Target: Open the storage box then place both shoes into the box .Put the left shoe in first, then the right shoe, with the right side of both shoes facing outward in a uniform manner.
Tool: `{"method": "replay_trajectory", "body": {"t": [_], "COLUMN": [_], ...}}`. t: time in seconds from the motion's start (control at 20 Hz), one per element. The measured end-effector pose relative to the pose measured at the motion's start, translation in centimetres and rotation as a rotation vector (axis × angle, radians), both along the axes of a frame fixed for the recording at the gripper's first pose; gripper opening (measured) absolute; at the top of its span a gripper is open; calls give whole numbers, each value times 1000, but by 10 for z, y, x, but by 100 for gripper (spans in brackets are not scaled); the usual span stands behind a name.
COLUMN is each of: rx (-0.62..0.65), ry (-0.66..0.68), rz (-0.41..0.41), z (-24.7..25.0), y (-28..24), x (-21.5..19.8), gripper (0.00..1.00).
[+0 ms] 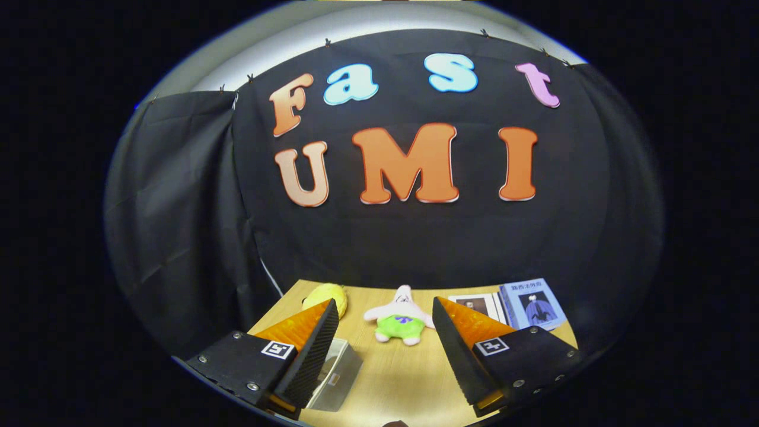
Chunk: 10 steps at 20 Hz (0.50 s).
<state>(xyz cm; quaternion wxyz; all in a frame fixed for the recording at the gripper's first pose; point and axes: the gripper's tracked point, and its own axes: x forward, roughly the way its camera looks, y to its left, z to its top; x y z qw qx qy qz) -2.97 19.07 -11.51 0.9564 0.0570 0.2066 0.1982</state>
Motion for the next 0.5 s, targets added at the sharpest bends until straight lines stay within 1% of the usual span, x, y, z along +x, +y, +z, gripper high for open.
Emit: {"method": "replay_trajectory", "body": {"t": [0.35, 0.5], "rx": [51, 41], "ry": [-233, -287], "rz": [-52, -72], "z": [67, 81], "y": [-40, -53], "x": [15, 16], "gripper": [95, 95]}}
